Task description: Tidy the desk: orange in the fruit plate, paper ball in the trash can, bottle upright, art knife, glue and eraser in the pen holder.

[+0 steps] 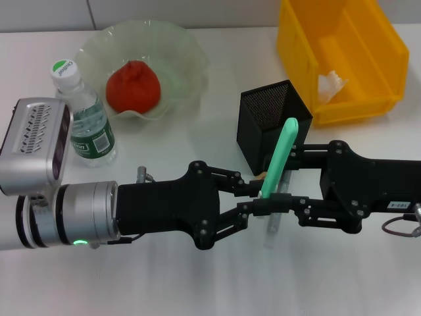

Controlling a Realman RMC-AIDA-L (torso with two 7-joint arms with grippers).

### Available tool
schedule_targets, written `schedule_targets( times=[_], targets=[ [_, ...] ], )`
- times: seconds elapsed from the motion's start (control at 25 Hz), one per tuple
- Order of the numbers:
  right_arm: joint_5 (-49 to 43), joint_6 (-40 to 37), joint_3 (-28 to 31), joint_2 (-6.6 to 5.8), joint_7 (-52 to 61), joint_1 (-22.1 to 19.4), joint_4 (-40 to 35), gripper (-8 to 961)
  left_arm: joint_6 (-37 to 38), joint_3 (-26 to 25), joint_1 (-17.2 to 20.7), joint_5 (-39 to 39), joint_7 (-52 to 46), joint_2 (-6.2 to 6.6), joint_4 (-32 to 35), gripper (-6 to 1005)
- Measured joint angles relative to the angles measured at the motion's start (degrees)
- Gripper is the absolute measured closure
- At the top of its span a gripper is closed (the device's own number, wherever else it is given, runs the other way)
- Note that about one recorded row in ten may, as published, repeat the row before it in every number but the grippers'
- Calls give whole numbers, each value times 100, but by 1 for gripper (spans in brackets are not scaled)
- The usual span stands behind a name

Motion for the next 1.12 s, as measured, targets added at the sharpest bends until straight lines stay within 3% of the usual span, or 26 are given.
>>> schedule_targets(
  times=[0.44, 0.72, 0.92, 1.12],
  targets=[
    [-10, 29, 3, 2, 2, 5, 2, 459, 4, 0, 17, -5, 23, 0, 2, 799],
    [-10, 65, 9, 1, 2, 10, 3, 571, -12, 0, 22, -5, 30, -1, 2, 794],
    [-10, 79, 15, 1, 3, 45, 2, 578, -9, 1, 23, -4, 40, -1, 2, 790],
    [-9, 84, 15, 1, 3, 58, 2, 703, -8, 0, 27, -4, 115, -1, -17, 787]
  ],
)
